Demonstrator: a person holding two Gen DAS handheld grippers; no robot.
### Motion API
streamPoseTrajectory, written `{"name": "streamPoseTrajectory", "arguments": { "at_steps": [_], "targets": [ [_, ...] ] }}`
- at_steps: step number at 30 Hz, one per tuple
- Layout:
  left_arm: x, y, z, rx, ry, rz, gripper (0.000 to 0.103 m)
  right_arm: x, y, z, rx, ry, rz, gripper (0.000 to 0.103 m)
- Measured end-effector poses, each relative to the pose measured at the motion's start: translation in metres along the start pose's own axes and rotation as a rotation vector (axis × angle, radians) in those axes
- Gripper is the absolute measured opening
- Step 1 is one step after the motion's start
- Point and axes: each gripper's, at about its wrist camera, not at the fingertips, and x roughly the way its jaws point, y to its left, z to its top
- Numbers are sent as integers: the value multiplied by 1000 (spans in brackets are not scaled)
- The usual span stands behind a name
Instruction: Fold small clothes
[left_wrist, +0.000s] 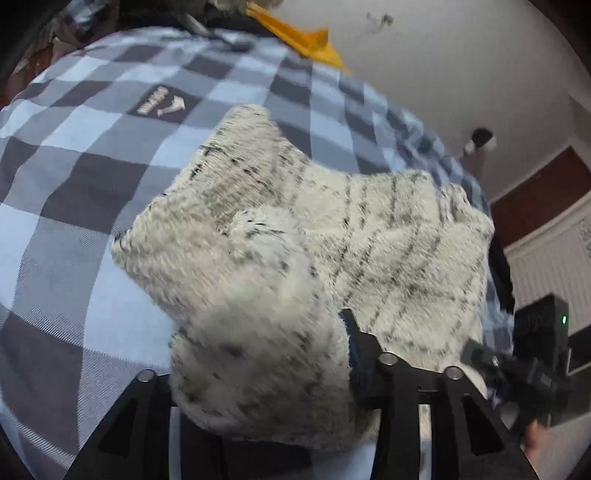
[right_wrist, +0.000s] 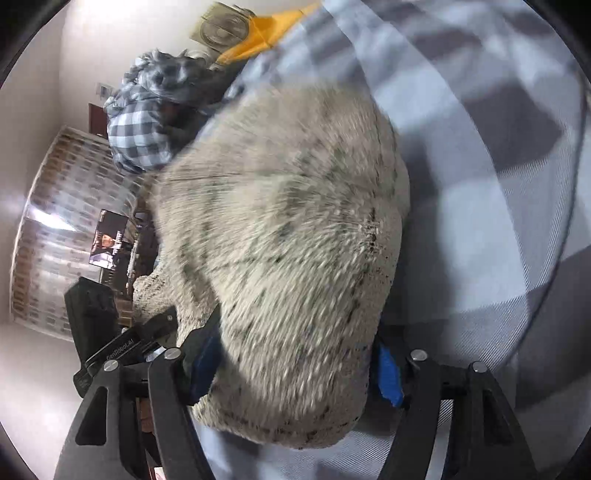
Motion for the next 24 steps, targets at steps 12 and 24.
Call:
{"name": "streamPoseTrajectory", "arguments": {
  "at_steps": [12, 24],
  "targets": [
    [-133, -27, -34, 282, -241, 603, 101, -154, 110, -68, -37, -141, -291, 97],
    [-288, -81, -205, 477, -433, 491, 103, -213, 194, -205, -400, -162, -528, 97]
  ]
}}
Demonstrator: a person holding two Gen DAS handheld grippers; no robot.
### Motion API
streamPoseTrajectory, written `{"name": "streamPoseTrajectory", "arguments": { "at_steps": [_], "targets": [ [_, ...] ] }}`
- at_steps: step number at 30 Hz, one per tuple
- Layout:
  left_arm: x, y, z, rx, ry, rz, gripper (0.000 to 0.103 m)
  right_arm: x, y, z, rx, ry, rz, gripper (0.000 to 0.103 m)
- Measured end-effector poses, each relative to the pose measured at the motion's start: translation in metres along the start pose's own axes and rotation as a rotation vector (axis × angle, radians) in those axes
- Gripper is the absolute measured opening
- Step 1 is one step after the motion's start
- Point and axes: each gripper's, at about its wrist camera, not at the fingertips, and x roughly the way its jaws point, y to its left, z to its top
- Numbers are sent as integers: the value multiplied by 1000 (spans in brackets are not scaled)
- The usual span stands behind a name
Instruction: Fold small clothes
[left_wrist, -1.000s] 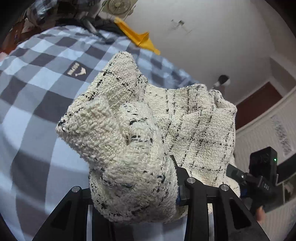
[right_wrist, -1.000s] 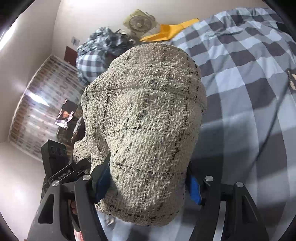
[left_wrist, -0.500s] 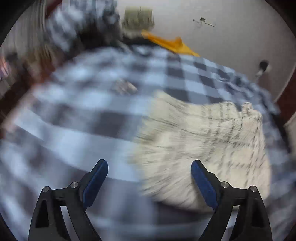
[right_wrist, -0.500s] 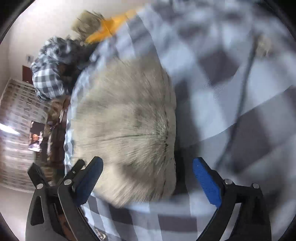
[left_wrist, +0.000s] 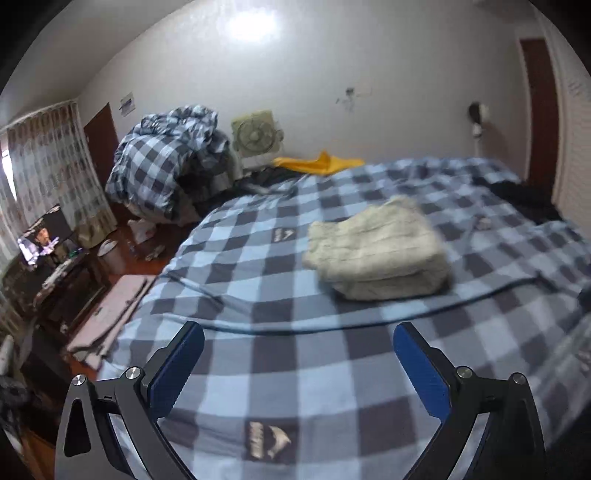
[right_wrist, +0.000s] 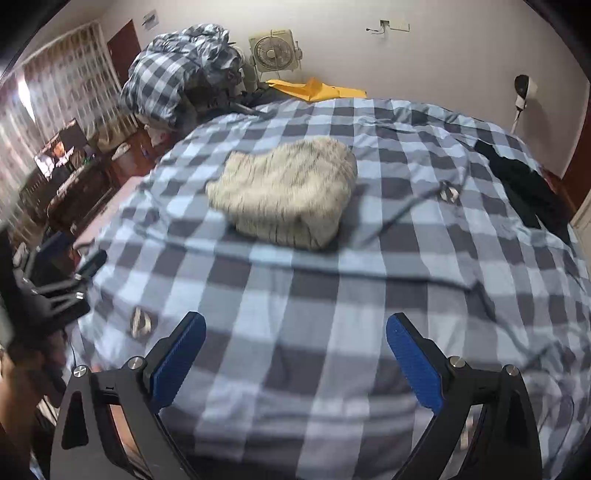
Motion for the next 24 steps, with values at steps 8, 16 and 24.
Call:
{"name": "streamPoseTrajectory", "arguments": {
  "at_steps": [8, 16, 24],
  "targets": [
    [19, -17, -46, -54, 51, -60, 103, 36, 6, -10, -26, -94, -71, 97],
    [37, -18, -48, -69, 68, -61, 103, 59, -5, 3, 37, -124, -120, 97],
    [43, -27, -43, -33, 93, -95, 103, 101, 2, 16, -2, -57, -116, 97]
  ]
}}
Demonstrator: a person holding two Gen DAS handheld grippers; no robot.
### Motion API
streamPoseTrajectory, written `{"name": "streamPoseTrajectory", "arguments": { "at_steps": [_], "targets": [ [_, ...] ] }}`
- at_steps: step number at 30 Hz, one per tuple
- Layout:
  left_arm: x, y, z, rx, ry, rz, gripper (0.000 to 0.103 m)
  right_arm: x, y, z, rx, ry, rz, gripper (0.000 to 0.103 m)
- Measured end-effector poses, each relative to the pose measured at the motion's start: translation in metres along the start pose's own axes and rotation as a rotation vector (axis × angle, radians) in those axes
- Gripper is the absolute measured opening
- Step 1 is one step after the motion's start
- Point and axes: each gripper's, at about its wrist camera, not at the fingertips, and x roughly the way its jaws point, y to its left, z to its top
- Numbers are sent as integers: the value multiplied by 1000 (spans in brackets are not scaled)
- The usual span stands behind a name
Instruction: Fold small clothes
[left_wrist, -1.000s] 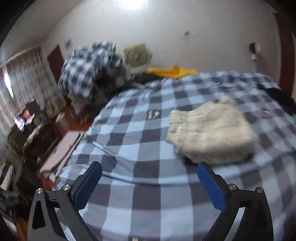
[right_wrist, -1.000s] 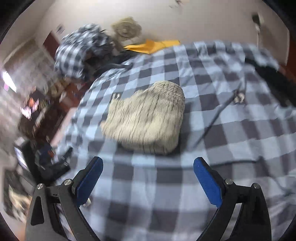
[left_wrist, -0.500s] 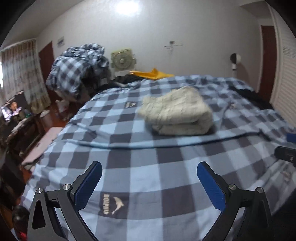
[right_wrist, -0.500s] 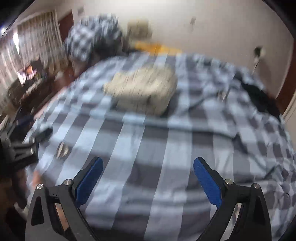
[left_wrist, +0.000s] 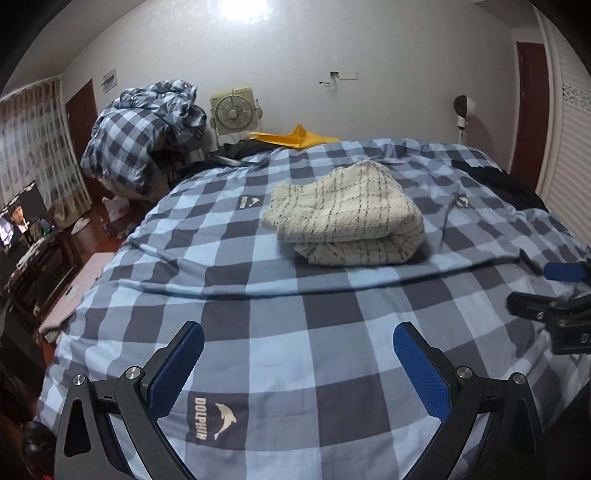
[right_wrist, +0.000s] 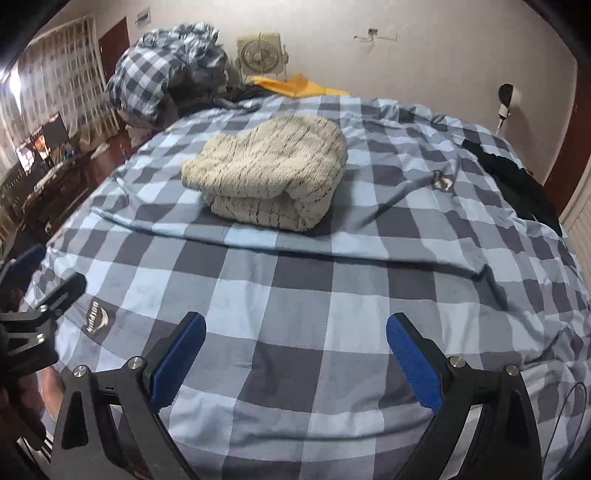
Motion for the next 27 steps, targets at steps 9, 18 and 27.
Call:
{"name": "streamPoseTrajectory", "arguments": {
  "at_steps": [9, 18, 27],
  "targets": [
    [7, 7, 2, -50, 52, -30, 103, 3, -5, -3, 27, 36, 43, 97],
    [7, 14, 1, -86, 66, -21, 103, -4, -6, -4, 27, 30, 54, 97],
    [7, 13, 2, -75, 66, -20, 103, -7, -1, -5, 14, 19, 34, 97]
  ]
}}
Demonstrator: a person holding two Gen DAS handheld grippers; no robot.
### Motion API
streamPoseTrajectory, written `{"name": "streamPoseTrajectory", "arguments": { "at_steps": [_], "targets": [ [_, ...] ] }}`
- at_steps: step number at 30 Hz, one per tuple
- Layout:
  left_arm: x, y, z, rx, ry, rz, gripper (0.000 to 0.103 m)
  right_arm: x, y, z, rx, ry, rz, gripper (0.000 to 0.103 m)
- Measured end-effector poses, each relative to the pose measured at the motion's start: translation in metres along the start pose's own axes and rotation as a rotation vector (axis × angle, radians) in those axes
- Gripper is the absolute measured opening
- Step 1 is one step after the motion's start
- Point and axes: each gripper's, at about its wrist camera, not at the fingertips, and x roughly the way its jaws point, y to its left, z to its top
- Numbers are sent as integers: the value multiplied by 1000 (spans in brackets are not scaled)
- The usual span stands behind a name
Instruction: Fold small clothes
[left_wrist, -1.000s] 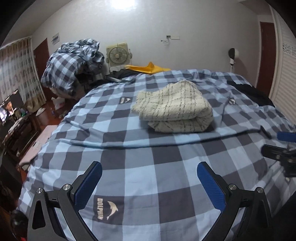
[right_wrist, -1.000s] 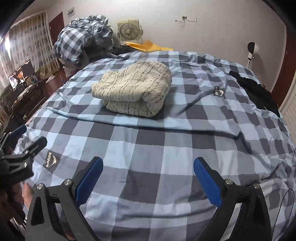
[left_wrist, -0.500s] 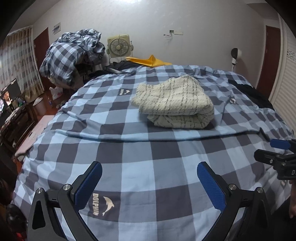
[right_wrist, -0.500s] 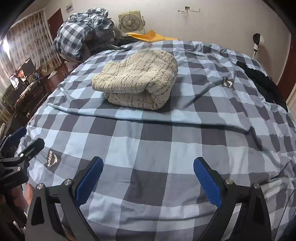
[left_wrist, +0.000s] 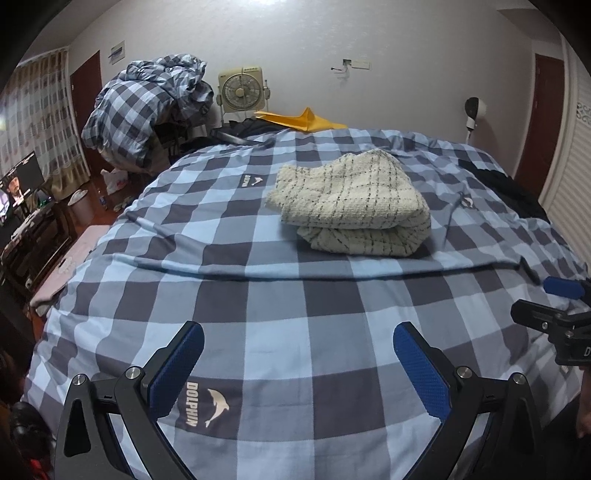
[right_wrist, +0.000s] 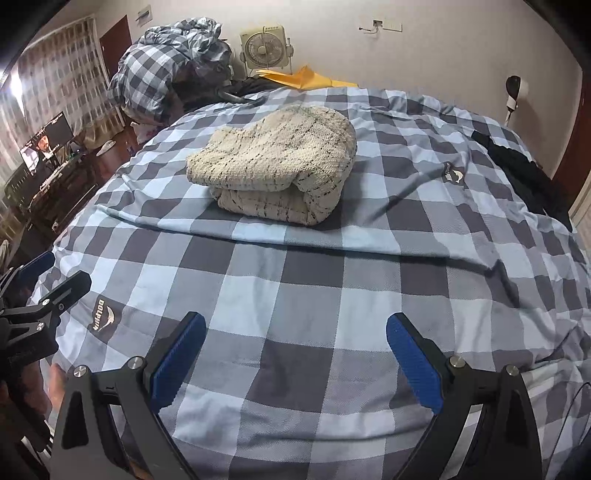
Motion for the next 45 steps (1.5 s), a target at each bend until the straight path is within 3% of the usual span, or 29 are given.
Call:
{"name": "streamPoseTrajectory", "arguments": {
  "at_steps": [45],
  "targets": [
    [0, -1, 0, 8, -4, 3, 103, 1, 1, -2, 11, 2, -2, 97]
  ]
}}
